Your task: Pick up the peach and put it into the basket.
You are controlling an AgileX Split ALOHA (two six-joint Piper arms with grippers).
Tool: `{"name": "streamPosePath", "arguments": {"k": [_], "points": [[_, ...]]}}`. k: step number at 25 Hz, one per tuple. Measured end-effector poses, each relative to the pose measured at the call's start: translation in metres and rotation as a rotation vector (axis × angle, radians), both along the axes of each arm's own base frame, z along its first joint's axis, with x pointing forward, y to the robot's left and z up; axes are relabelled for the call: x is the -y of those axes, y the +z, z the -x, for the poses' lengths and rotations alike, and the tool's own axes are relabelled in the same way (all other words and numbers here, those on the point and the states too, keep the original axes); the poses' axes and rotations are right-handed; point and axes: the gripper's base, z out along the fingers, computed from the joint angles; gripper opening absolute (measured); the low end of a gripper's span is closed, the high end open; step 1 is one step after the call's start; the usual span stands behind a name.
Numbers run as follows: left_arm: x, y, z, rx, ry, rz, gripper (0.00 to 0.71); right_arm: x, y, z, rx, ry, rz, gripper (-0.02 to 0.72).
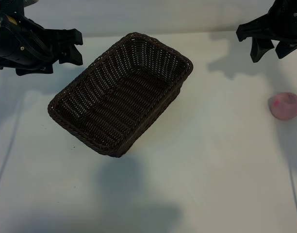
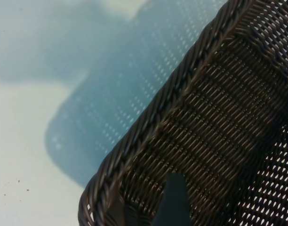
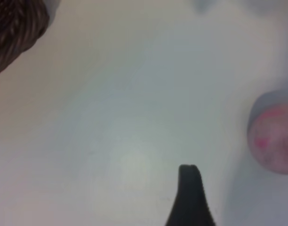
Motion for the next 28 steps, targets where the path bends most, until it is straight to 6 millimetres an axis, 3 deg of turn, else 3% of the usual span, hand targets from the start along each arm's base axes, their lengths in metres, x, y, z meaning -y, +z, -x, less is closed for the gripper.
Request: {"name": "streamPosePath", "arguments": {"k": [9, 14, 21, 28], "points": [[0.001, 0.0, 0.0, -0.009, 0.023, 0.034, 0.59, 0.0, 0.0, 0.0, 0.0, -0.002, 0.0, 0.506], [0.006, 0.001, 0.002, -0.048, 0.136, 0.128, 0.59, 0.0, 0.0, 0.0, 0.0, -0.002, 0.0, 0.506], [0.028, -0.013, 0.045, -0.058, 0.23, 0.114, 0.558, 0.0, 0.0, 0.0, 0.0, -0.002, 0.0, 0.506], [0.029, -0.017, 0.076, -0.056, 0.325, 0.062, 0.544, 0.0, 0.0, 0.0, 0.0, -0.001, 0.0, 0.506]]}}
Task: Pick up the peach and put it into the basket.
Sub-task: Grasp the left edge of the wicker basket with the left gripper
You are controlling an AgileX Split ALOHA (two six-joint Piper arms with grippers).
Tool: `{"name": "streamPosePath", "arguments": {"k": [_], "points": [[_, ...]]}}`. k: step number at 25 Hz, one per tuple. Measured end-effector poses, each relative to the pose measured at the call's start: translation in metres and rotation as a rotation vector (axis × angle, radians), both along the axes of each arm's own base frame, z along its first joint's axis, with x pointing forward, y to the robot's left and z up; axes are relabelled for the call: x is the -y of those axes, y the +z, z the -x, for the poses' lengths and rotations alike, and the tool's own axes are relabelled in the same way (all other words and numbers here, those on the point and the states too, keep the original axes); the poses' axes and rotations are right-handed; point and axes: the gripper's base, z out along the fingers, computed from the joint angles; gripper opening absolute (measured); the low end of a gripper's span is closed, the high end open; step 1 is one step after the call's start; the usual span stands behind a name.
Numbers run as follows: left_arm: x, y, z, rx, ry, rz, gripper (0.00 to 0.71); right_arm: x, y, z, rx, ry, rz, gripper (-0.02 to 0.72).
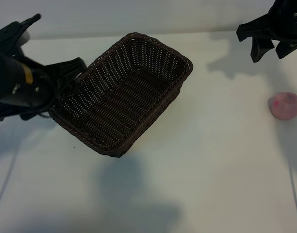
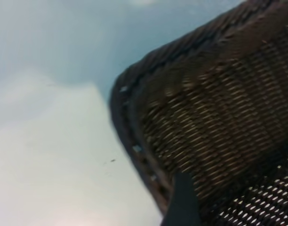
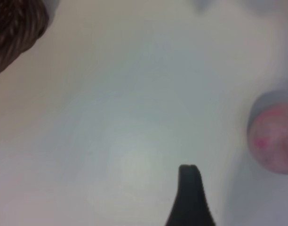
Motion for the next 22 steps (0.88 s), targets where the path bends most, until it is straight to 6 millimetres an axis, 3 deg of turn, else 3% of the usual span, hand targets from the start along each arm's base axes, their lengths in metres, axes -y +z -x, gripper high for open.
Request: {"name": "streamPosePath", "arguments": {"k": [8, 22], "points": [[-0.013, -0.012, 0.024, 0.002, 0.256, 0.1, 0.545, 0.0, 0.0, 0.0, 0.001, 0.006, 0.001, 0.506], [-0.006, -0.044, 0.011, -0.108, 0.295, 0.05, 0.545, 0.0, 0.0, 0.0, 0.004, 0.027, 0.006, 0.506]]}}
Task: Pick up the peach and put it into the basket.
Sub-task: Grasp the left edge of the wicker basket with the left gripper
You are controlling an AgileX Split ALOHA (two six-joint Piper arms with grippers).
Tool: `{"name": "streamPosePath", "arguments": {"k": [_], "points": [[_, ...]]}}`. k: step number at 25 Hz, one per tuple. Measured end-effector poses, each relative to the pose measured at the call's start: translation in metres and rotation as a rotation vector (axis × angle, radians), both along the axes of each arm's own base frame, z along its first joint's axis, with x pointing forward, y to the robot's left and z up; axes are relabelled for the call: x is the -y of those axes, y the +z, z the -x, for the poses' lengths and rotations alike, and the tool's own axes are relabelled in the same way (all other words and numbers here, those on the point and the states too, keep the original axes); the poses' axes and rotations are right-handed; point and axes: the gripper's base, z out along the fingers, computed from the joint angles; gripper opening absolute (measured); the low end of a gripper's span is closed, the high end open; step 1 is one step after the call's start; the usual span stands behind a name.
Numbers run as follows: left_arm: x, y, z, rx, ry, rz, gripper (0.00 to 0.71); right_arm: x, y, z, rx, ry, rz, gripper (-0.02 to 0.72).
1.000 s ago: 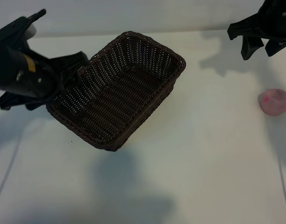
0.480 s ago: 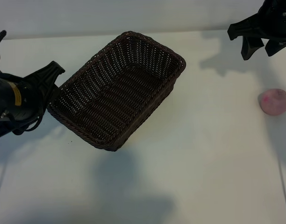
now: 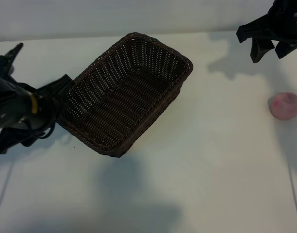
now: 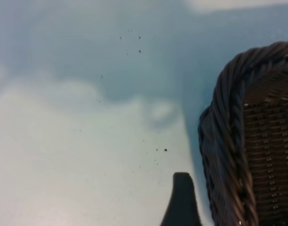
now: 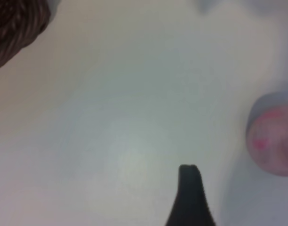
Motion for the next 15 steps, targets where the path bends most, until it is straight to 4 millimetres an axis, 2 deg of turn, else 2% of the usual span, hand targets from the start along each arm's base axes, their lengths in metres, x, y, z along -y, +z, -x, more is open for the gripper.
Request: {"name": "streamPosePath", "arguments": {"k": [9, 15], "points": [[0.012, -0.025, -0.014, -0.045, 0.002, 0.075, 0.545, 0.0, 0.0, 0.0, 0.0, 0.001, -0.001, 0.506], [0.002, -0.028, -0.021, -0.048, 0.035, 0.103, 0.545, 0.0, 0.0, 0.0, 0.0, 0.001, -0.001, 0.506]]}}
